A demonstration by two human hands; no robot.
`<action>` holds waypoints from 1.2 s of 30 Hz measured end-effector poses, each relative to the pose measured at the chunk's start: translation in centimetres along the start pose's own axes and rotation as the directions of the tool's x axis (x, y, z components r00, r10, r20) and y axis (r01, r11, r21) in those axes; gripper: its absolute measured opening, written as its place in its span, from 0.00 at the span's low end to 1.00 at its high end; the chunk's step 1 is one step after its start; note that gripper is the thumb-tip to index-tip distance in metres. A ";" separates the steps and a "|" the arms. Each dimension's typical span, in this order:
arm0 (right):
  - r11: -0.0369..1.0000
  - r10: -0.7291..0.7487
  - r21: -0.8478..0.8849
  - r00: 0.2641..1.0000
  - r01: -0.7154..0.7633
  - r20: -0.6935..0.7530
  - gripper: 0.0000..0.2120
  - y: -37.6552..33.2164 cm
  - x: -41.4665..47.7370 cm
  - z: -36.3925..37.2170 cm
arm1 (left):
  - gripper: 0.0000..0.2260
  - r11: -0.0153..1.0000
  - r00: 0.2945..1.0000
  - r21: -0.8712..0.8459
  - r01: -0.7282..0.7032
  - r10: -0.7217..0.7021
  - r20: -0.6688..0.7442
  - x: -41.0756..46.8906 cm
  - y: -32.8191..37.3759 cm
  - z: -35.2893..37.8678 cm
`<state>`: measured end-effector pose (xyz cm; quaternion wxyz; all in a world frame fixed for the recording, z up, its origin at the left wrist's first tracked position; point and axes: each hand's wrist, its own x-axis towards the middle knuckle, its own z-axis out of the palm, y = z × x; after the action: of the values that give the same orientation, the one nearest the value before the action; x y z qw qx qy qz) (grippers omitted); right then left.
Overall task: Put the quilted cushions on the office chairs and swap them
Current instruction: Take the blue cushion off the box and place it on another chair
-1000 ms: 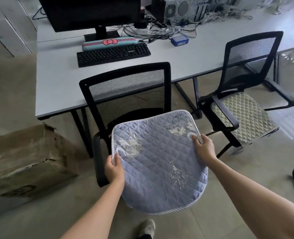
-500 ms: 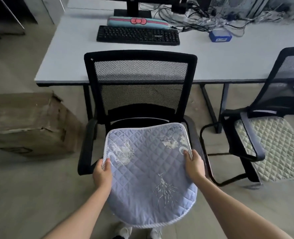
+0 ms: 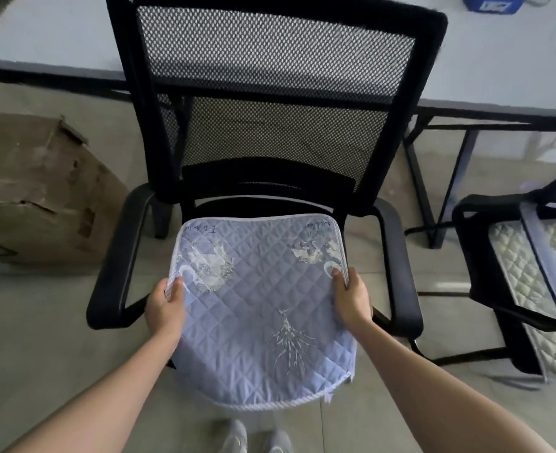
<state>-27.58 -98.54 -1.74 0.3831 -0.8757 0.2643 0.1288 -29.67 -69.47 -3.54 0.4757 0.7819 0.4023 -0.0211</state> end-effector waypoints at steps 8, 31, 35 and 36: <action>0.998 0.013 -0.068 1.000 -0.015 -0.027 0.17 1.7 4.0 4.1 | 0.16 0.999 0.999 0.016 -0.035 0.035 0.009 4.5 -2.0 2.8; 0.885 -0.194 -0.458 0.962 0.086 -0.194 0.19 0.6 7.2 6.3 | 0.17 0.825 0.934 0.501 -0.262 0.346 -0.082 6.0 -2.2 5.8; 0.799 -0.394 -0.497 0.919 0.340 -0.004 0.23 -3.1 8.5 8.7 | 0.19 0.700 0.840 0.500 -0.511 0.530 0.117 7.1 0.8 9.2; 0.777 -0.420 -0.503 0.907 0.379 0.035 0.23 -4.0 8.9 9.6 | 0.19 0.666 0.817 0.500 -0.553 0.552 0.168 7.4 1.6 10.2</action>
<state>-18.24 -92.47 -9.60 0.1516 -0.9847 0.0450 0.0734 -20.11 -73.12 -11.06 0.2268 0.9659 0.1241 0.0135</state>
